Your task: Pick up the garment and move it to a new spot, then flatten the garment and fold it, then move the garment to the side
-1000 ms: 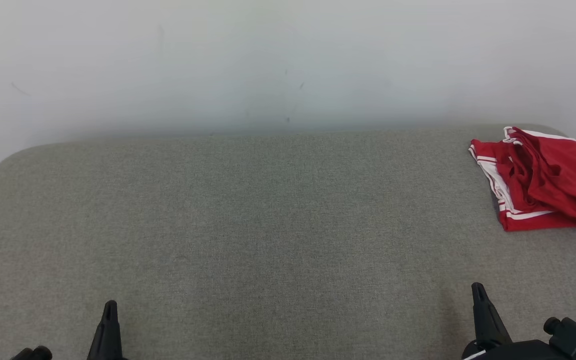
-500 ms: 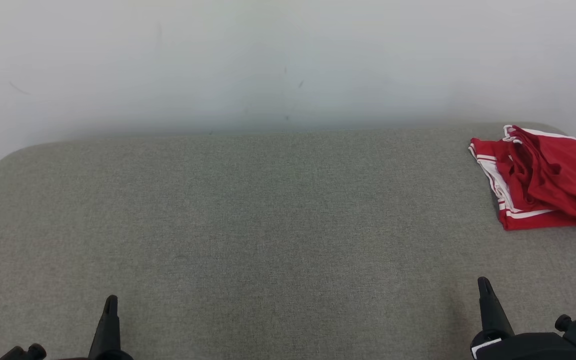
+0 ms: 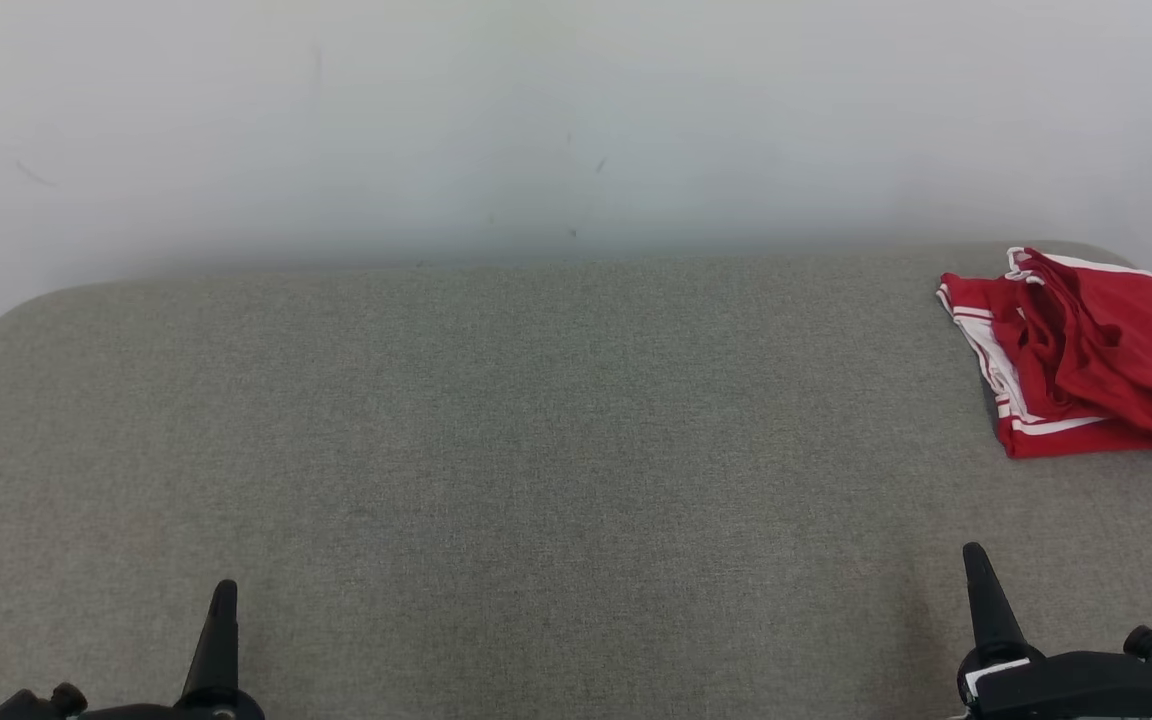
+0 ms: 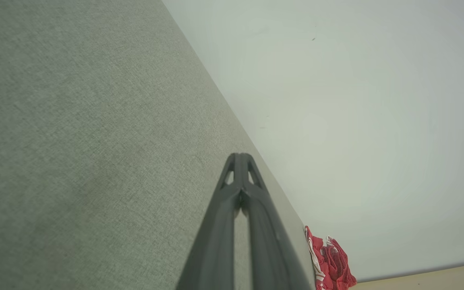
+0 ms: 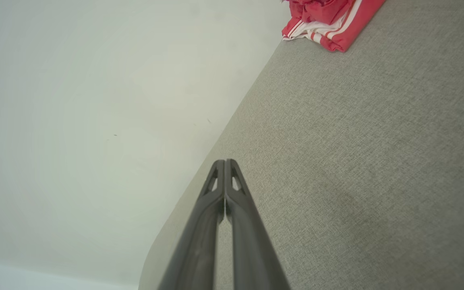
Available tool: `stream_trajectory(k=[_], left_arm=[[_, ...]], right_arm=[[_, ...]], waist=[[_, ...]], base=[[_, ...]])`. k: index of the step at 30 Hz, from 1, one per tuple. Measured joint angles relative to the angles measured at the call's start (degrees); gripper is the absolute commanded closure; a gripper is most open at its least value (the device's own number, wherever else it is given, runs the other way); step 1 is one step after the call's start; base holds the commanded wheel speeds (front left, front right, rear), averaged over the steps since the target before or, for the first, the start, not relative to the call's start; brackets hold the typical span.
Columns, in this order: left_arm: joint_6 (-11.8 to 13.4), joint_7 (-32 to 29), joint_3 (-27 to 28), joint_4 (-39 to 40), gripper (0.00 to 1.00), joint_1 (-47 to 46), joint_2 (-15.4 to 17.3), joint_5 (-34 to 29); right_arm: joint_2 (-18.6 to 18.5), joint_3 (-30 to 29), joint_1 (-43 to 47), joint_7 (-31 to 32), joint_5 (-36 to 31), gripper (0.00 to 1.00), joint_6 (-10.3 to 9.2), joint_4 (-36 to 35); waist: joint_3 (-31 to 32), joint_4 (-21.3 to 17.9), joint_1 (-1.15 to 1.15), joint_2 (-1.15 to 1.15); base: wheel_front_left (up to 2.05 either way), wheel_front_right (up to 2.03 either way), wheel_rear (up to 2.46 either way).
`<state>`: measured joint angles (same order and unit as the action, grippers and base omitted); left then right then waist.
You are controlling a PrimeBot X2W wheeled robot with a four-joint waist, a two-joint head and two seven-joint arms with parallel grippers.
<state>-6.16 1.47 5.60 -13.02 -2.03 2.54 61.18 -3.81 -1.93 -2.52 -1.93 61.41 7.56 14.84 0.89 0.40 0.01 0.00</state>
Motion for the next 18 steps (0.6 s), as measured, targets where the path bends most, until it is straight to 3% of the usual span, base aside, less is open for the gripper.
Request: stream_trajectory(k=[18], left_arm=[[-0.43, -2.65, 0.32, -0.31, 1.00, -1.30, 0.07, 10.35]], right_arm=[[0.19, -1.42, -1.16, 2.86, 10.36, 1.00, 0.00, -0.26]], waist=[[-0.30, -0.11, 0.00, 0.00]], base=[[0.00, 0.00, 0.00]])
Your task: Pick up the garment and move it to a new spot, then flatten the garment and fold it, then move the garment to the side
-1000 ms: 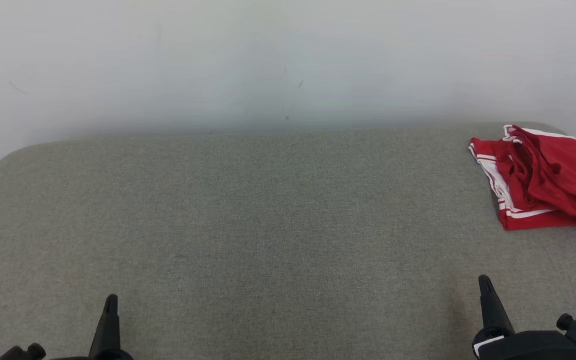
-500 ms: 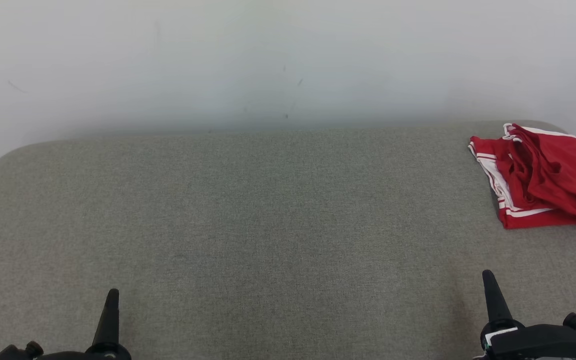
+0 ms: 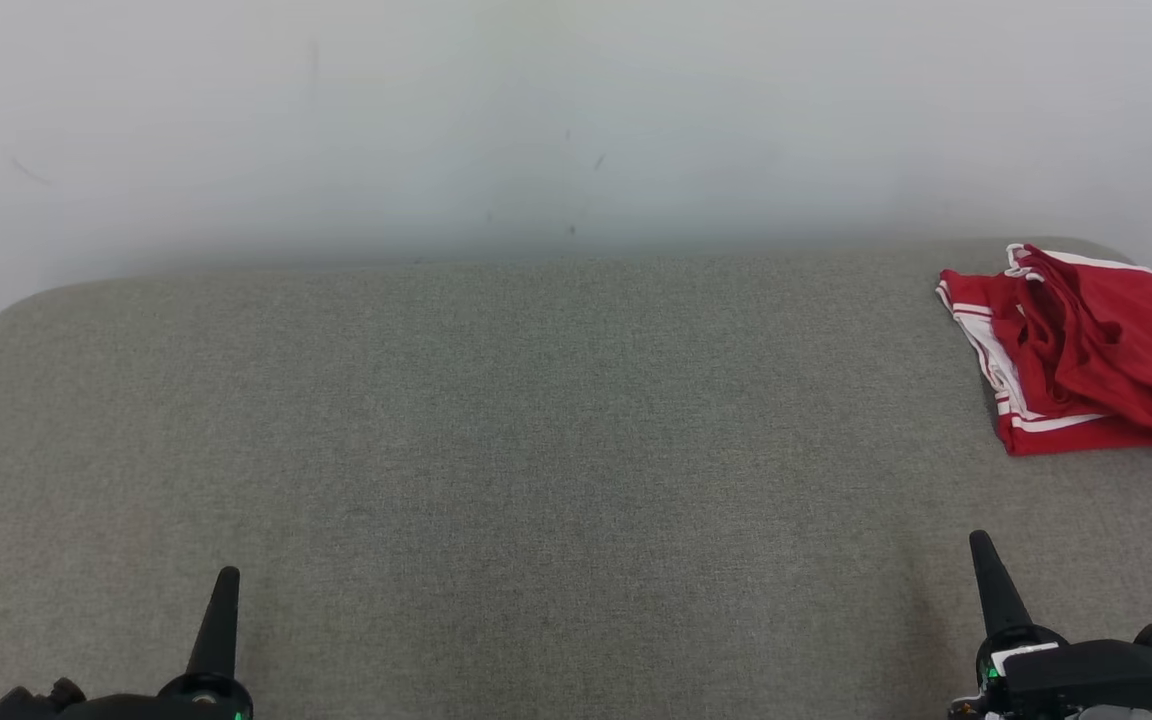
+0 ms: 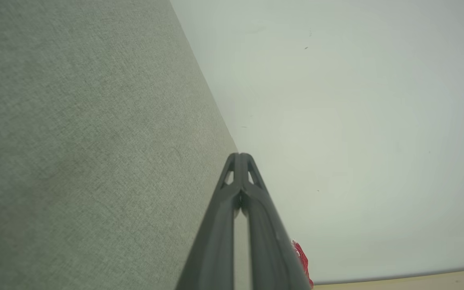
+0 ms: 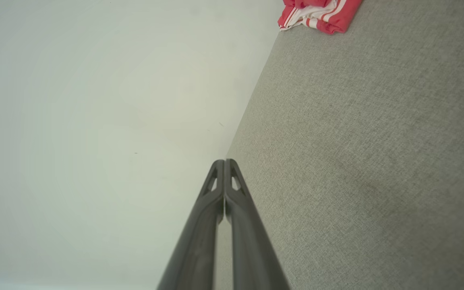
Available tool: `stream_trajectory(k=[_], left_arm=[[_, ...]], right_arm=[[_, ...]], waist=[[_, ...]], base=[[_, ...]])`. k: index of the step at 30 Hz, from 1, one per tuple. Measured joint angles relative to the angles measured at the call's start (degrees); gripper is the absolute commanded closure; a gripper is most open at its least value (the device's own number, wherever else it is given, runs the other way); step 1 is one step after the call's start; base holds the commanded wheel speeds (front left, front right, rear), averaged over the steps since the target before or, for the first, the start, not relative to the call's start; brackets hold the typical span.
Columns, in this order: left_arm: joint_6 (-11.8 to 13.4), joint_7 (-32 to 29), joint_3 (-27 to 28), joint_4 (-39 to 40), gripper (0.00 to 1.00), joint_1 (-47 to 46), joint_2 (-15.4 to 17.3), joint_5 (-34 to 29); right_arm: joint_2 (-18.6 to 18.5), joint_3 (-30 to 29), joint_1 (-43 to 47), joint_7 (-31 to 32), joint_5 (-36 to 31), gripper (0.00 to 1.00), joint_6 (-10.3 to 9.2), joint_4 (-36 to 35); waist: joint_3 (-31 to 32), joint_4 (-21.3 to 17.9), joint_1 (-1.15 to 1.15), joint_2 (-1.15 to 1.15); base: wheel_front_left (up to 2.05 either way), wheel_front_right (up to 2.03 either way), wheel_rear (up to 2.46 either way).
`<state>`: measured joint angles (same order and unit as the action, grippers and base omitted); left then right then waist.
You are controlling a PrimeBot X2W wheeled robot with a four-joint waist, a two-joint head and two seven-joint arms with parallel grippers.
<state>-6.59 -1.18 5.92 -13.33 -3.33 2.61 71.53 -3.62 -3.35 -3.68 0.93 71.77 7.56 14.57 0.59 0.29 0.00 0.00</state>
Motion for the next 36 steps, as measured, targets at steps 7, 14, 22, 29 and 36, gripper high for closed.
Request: stream_trajectory(k=[7, 14, 22, 29, 36], left_arm=[[-0.05, -0.91, 0.09, -0.11, 1.00, -0.47, 0.01, 3.54], [-0.33, -1.86, 0.18, -0.24, 1.00, -0.93, 0.03, 6.95], [-0.46, -2.87, 0.27, -0.38, 1.00, -1.28, 0.05, 10.98], [-0.49, -3.68, 0.35, -0.47, 1.00, -1.89, 0.07, 14.00], [-0.56, -4.38, 0.43, -0.59, 1.00, -2.10, 0.08, 16.91]], right_arm=[[0.09, -0.52, -0.46, 0.88, 3.58, 1.00, 0.00, -0.05], [0.14, -0.99, -0.88, 1.78, 7.01, 1.00, -0.01, -0.13], [0.25, -1.57, -1.18, 2.86, 11.06, 1.00, -0.01, -0.24], [0.35, -1.98, -1.64, 3.65, 14.07, 1.00, -0.01, -0.32], [0.40, -2.38, -2.02, 4.38, 16.89, 1.00, -0.01, -0.38]], waist=[[-0.11, -0.04, 0.00, 0.00], [-0.23, -0.09, 0.00, 0.00], [-0.38, -0.14, 0.00, 0.00], [-0.50, -0.19, 0.00, 0.00], [-0.61, -0.23, 0.00, 0.00]], base=[[0.00, 0.00, 0.00], [0.00, 0.00, 0.00], [0.00, 0.00, 0.00], [0.00, 0.00, 0.00], [0.00, 0.00, 0.00]])
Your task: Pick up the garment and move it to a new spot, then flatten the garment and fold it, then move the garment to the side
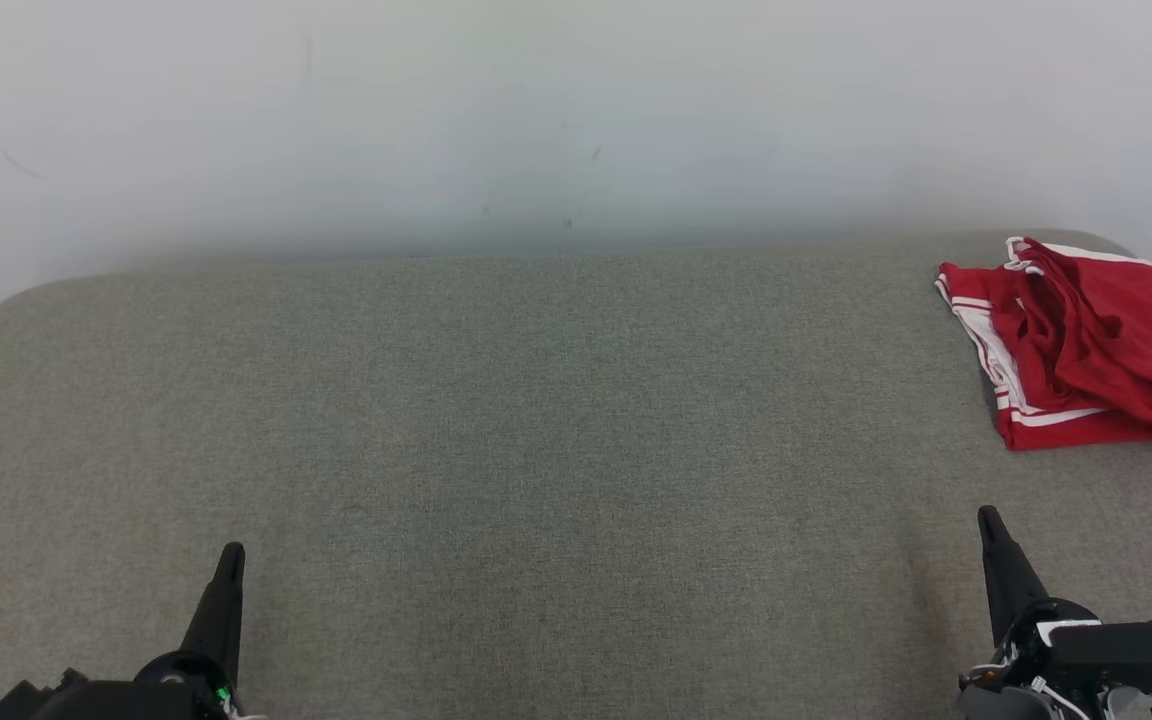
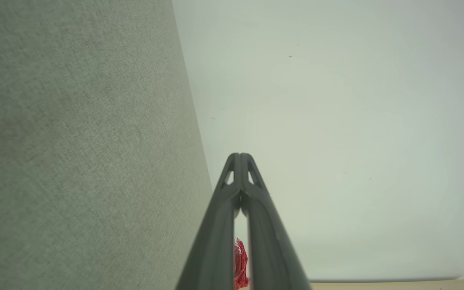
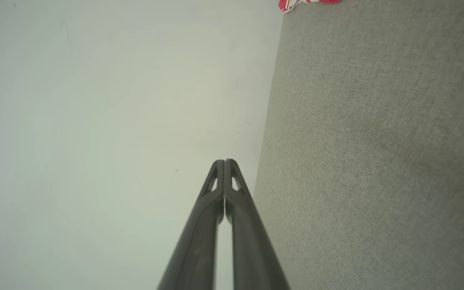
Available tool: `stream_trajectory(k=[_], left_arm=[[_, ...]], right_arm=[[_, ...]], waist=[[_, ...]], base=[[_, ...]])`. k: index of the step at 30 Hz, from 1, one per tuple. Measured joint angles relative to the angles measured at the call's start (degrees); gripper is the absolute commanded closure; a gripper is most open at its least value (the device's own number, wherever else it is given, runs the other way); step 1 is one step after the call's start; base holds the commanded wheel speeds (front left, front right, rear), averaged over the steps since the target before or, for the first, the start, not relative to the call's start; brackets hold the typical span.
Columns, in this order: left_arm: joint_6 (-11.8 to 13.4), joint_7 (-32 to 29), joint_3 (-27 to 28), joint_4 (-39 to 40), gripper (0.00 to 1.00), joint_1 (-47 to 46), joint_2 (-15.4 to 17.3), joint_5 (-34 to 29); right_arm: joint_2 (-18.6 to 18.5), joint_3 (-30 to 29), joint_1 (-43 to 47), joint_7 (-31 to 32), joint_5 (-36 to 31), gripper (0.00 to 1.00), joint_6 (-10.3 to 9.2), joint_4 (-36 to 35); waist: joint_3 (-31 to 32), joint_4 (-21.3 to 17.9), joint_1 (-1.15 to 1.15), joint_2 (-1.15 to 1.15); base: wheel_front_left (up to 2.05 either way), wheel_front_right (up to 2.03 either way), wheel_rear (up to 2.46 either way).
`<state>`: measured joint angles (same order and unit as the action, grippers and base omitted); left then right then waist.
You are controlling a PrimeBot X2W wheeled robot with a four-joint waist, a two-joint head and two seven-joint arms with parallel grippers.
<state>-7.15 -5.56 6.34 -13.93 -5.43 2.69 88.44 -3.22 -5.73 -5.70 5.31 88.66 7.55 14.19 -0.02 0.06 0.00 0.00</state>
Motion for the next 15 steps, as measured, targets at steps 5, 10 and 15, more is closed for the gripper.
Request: stream_trajectory(k=[5, 10, 15], left_arm=[[-0.23, -0.48, 0.04, -0.05, 1.00, -0.29, 0.01, 1.75], [-0.29, -0.98, 0.10, -0.11, 1.00, -0.46, 0.02, 3.77], [-0.33, -0.99, 0.11, -0.11, 1.00, -0.52, 0.02, 3.85]], right_arm=[[0.04, -0.29, -0.14, 0.56, 1.85, 1.00, 0.00, -0.04], [0.08, -0.56, -0.25, 1.05, 3.86, 1.00, 0.00, -0.11], [0.11, -0.60, -0.29, 1.08, 3.97, 1.00, 0.00, -0.13]], waist=[[-0.08, -0.03, 0.00, 0.00], [-0.16, -0.06, 0.00, 0.00], [-0.16, -0.06, 0.00, 0.00]], base=[[0.00, 0.00, 0.00], [0.00, 0.00, 0.00], [0.00, 0.00, 0.00]])
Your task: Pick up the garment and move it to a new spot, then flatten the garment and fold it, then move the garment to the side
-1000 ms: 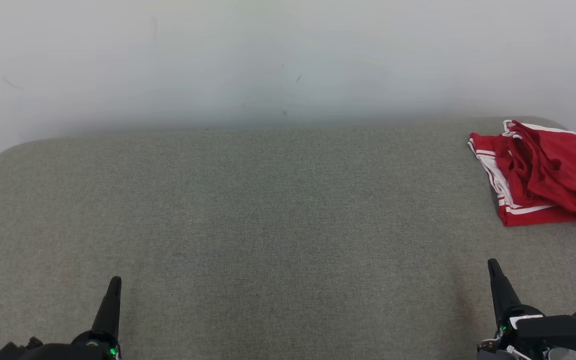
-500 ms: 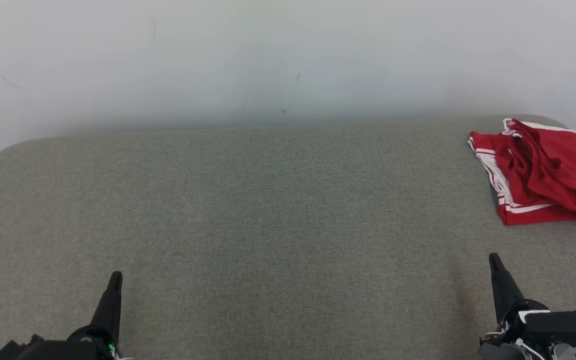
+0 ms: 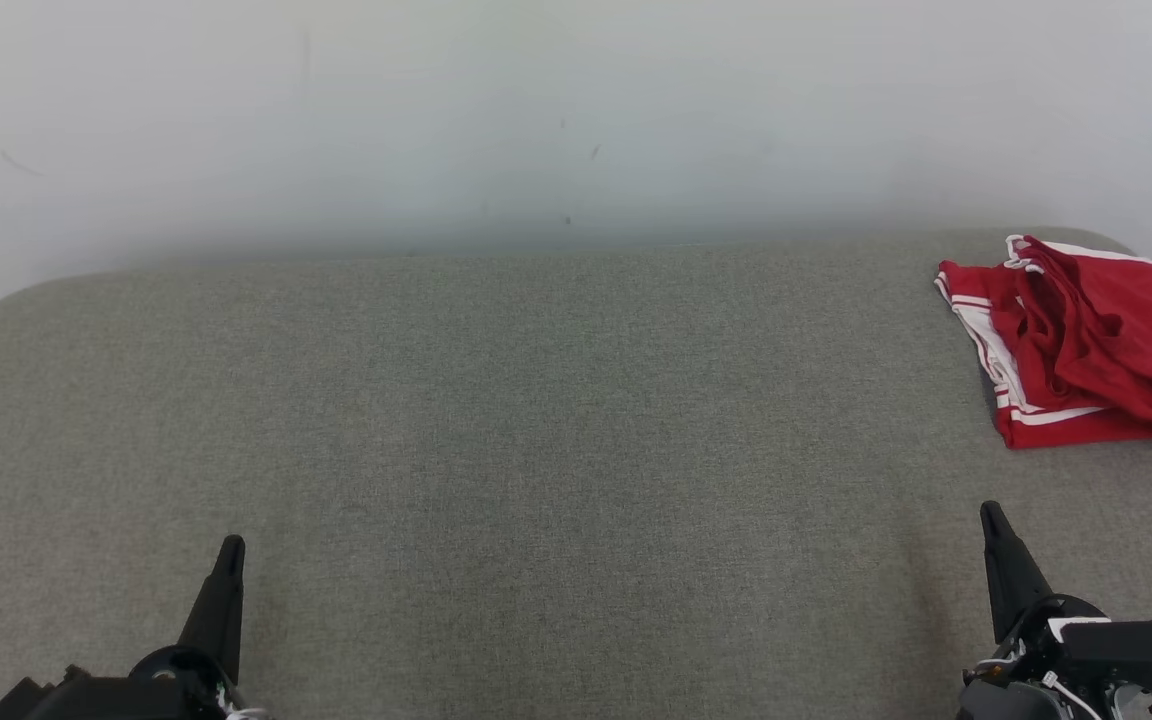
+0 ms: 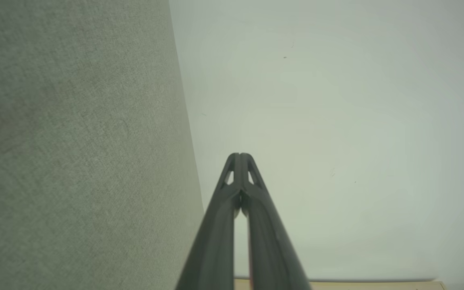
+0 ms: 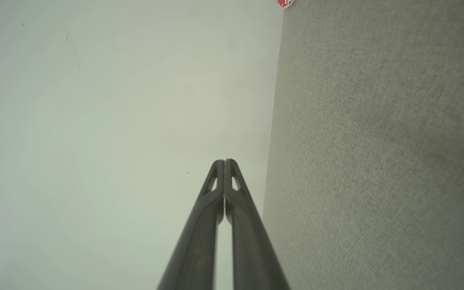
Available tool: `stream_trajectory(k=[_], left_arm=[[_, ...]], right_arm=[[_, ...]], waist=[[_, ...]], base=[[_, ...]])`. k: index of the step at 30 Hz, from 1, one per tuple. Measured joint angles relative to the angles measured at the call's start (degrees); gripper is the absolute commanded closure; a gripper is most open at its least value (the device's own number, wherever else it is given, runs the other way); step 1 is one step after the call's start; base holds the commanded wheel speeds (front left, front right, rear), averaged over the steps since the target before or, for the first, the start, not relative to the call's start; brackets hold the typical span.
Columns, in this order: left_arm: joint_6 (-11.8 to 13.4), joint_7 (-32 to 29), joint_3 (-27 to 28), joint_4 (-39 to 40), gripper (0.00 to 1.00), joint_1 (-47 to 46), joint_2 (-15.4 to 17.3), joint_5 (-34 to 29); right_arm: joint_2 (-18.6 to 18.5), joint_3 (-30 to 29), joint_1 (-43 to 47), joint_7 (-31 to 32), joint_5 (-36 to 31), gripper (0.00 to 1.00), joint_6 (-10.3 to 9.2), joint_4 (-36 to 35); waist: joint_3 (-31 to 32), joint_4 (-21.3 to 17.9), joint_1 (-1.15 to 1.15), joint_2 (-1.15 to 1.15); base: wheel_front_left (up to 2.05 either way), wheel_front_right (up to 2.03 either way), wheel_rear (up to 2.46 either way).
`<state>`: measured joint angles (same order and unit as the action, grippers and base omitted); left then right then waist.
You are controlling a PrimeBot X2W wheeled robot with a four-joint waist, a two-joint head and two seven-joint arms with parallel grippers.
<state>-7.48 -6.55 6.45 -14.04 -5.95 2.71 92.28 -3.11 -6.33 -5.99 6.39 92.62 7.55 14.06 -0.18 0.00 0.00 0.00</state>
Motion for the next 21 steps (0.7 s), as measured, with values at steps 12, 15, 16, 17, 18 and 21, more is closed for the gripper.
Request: stream_trajectory(k=[12, 15, 16, 17, 18, 21], left_arm=[[-0.01, 0.00, 0.00, 0.00, 1.00, -0.01, 0.01, 0.00], [-0.01, 0.00, 0.00, 0.00, 1.00, -0.01, 0.01, 0.00], [-0.01, 0.00, 0.00, 0.00, 1.00, -0.01, 0.01, 0.00], [-0.01, 0.00, 0.00, 0.00, 1.00, -0.01, 0.01, 0.00], [-0.01, 0.00, 0.00, 0.00, 1.00, -0.01, 0.01, 0.00], [-0.01, 0.00, 0.00, 0.00, 1.00, -0.01, 0.01, 0.00]], right_arm=[[0.03, -0.02, -0.01, 0.09, 0.00, 1.00, 0.00, 0.00], [0.04, -0.04, -0.01, 0.09, 0.00, 1.00, 0.00, 0.00], [0.04, -0.04, -0.01, 0.09, 0.00, 1.00, 0.00, 0.00], [0.04, -0.04, -0.01, 0.09, 0.00, 1.00, 0.00, 0.00], [0.04, -0.05, -0.01, 0.09, 0.00, 1.00, 0.00, 0.00], [0.05, -0.04, -0.01, 0.10, 0.00, 1.00, 0.00, 0.00]], waist=[[0.00, 0.00, 0.00, 0.00], [0.00, 0.00, 0.00, 0.00], [0.00, 0.00, 0.00, 0.00], [0.00, 0.00, 0.00, 0.00], [0.00, 0.00, 0.00, 0.00], [0.00, 0.00, 0.00, 0.00]], base=[[0.00, 0.00, 0.00], [0.00, 0.00, 0.00], [0.00, 0.00, 0.00], [0.00, 0.00, 0.00], [0.00, 0.00, 0.00], [0.00, 0.00, 0.00]])
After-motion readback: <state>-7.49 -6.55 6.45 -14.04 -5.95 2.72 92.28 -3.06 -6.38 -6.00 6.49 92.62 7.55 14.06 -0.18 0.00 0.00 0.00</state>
